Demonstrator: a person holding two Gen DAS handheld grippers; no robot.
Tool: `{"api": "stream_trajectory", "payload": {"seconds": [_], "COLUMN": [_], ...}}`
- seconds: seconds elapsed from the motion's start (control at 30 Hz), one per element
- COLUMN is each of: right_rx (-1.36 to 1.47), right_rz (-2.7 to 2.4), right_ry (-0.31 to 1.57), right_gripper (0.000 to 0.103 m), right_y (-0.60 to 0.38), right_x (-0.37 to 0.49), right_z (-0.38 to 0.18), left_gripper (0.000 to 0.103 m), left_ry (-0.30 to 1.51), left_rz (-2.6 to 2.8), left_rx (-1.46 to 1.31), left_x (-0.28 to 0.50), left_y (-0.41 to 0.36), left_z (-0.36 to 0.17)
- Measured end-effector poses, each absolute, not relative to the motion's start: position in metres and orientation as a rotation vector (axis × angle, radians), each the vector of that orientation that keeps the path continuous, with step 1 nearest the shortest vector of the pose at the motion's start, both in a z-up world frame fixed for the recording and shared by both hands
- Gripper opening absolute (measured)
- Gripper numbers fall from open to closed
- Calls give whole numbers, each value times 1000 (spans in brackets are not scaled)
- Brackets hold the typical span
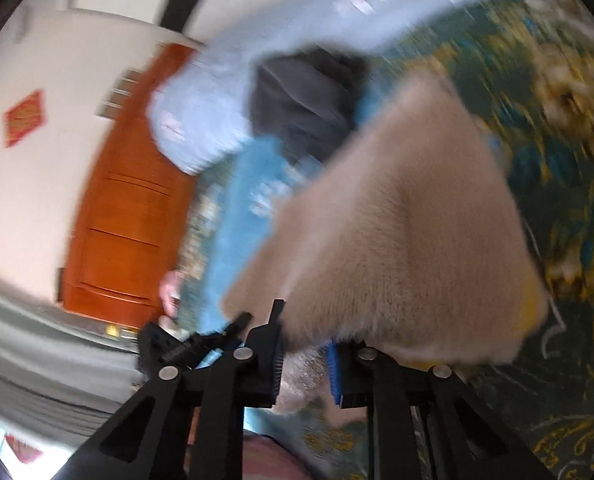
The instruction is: Fold clothes
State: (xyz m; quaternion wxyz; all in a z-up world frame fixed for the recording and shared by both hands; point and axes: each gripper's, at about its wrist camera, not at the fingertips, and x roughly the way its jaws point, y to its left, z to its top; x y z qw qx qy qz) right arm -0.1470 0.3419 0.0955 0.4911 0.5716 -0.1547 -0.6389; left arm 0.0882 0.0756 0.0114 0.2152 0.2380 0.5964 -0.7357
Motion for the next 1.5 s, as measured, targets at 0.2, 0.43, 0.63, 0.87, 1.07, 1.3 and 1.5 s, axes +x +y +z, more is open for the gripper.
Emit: {"api": "stream_trajectory", "payload": {"seconds": [0.2, 0.43, 0.63, 0.87, 1.07, 1.3, 1.5], "right_rx": [1134, 941, 860, 733, 664, 664, 951], "right_rz": [-1554, -1519, -1479, -1319, -1154, -1108, -1197], "right_ry": [-404, -357, -345, -326, -308, -329, -288], "right_gripper": [15, 14, 14, 14, 14, 14, 14], "right_y": [341, 335, 344, 356, 395, 425, 370], "right_x": [-146, -103, -83, -63, -46, -51, -83], "right_z": [179, 244, 265, 304, 338, 346, 282], "left_gripper": [11, 11, 11, 11, 11, 12, 12], "left_ry": [1472, 1261, 1172, 929, 785, 712, 942], "left_rz": [-2170, -2230, -2251, -2303, -2335, -2349, -2197], "left_rx": [498, 421, 303, 131, 49, 198, 435], "left_x": [103, 144, 179, 230, 257, 249, 202], "left_y": [82, 103, 112, 161, 220, 252, 173], "left_z": [81, 143, 200, 277, 333, 373, 297]}}
